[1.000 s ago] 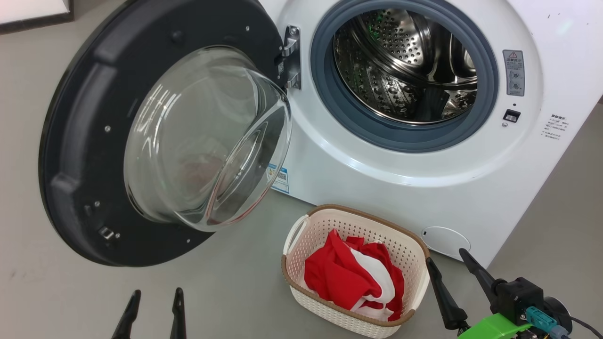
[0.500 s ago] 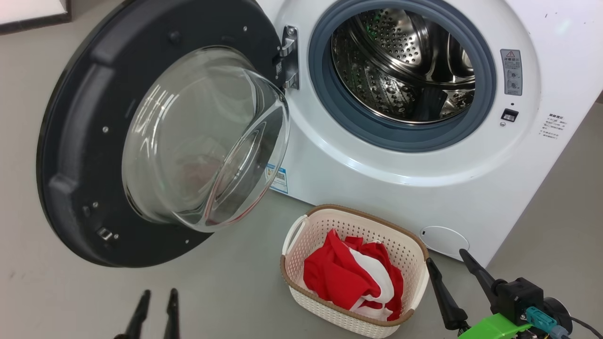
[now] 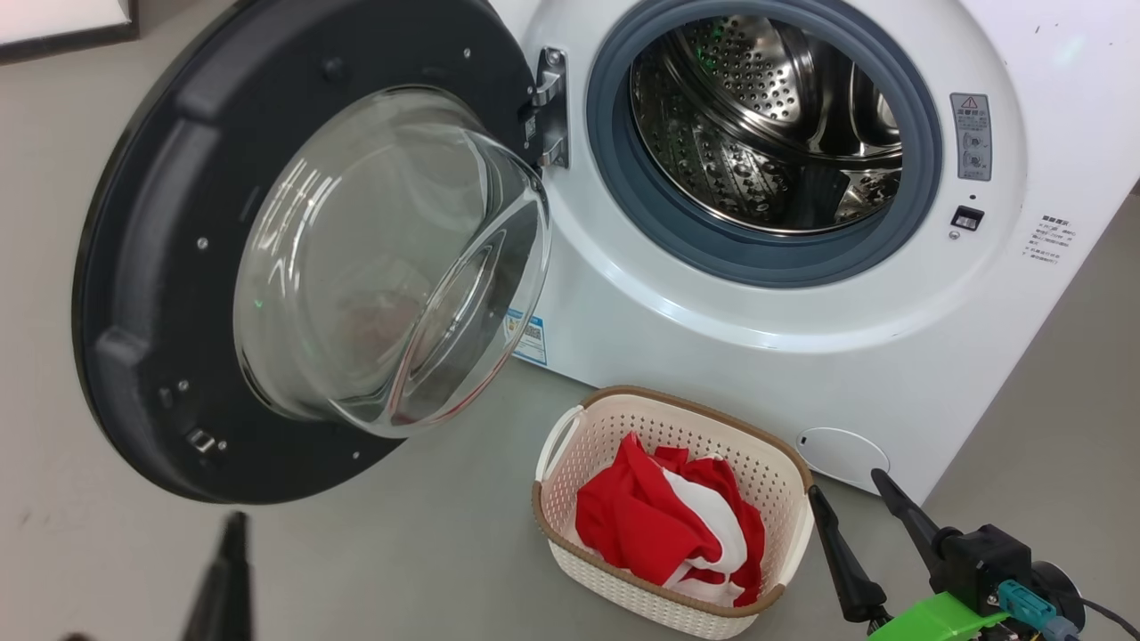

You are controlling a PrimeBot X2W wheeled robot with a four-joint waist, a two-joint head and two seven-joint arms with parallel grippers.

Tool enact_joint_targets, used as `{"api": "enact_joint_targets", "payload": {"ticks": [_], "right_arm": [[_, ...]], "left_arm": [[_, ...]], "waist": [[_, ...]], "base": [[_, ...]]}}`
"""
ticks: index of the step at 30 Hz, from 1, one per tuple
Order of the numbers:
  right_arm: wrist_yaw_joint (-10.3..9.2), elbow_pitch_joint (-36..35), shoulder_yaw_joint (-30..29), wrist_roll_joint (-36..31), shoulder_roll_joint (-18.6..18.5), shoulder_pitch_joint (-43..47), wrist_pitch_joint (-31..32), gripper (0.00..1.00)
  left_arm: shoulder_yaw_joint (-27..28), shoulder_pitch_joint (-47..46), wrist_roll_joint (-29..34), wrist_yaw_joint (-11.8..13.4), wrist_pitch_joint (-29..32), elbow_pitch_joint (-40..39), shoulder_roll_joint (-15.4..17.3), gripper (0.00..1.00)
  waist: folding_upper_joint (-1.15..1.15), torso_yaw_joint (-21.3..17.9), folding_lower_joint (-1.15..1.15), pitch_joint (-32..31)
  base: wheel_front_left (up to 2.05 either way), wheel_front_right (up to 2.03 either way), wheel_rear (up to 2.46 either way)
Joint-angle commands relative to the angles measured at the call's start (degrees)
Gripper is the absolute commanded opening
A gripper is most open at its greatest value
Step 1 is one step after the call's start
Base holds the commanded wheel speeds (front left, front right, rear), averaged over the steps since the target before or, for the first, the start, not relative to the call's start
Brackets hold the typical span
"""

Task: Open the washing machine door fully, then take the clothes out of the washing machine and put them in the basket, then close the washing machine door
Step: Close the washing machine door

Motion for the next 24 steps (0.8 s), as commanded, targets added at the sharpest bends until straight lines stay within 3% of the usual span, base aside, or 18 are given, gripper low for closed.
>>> {"api": "enact_joint_targets", "payload": {"ticks": [1,7,11,17,24], "right_arm": [[0.28,-1.54,1.19,0.46,-0.51,-1.26,-0.27,1.0],[0.28,-2.14,0.96,0.03,-0.51,-1.08,0.32,1.0],[0.28,-2.8,0.96,-0.12,-0.51,-1.03,0.67,1.0],[0.28,-3.69,0.86,-0.6,-0.51,-1.27,1.3,1.0],[0.28,-4.28,0.74,-0.91,-0.51,-1.6,1.81,1.0]], "left_arm": [[4.38,-3.49,-5.71,-1.24,-0.26,-2.36,-0.22,0.0],[16.67,-8.52,-26.58,-3.98,-0.58,-6.5,-0.65,0.0],[25.43,-12.9,-37.0,-4.44,0.83,-5.74,2.48,0.0],[33.92,-19.62,-46.85,-3.88,4.82,2.77,10.37,0.0],[36.17,-25.39,-50.62,-2.73,8.41,14.03,17.13,0.0]], "waist": [[0.0,0.05,0.0,0.02],[0.0,0.45,0.0,0.22],[0.0,0.58,0.0,0.46],[0.0,0.33,0.0,1.2],[0.0,-0.3,0.0,2.09]], "base": [[0.0,0.0,0.0],[0.0,0.0,0.0],[0.0,0.0,0.0],[0.0,0.0,0.0],[0.0,0.0,0.0]]}}
